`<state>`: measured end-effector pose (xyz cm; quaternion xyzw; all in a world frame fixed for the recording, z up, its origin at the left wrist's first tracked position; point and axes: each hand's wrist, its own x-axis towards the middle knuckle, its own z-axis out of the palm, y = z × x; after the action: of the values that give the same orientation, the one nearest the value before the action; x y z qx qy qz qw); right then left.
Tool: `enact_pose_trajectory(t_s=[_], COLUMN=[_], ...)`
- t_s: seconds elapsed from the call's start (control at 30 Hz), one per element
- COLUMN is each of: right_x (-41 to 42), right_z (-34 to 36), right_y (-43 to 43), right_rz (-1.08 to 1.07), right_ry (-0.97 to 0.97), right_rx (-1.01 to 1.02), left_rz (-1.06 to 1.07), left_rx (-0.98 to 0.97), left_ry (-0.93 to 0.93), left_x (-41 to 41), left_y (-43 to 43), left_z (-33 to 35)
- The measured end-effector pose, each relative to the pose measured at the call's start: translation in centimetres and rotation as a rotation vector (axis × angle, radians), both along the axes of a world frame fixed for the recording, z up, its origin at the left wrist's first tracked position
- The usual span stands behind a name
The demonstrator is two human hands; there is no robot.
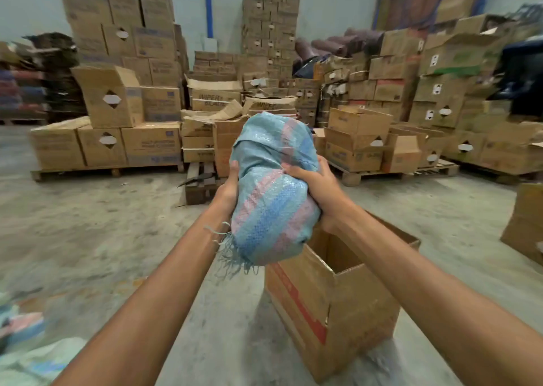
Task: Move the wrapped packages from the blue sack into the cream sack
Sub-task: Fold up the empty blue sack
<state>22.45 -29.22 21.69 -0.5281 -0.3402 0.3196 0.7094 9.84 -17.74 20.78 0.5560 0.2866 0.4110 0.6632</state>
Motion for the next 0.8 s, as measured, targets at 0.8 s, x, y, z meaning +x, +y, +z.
enact_pose_trajectory(t_s=[0.8], right_x=[20.2], right_z=[-25.8], right_y=[13.0], right_rz=[0.217], right_ry=[-0.768], right_rx=[-1.625], left_rz=[0.152], left_rx=[0.295], left_ry=[0.905], left_x=[18.7], left_y=[-2.9], left_z=[-17.5])
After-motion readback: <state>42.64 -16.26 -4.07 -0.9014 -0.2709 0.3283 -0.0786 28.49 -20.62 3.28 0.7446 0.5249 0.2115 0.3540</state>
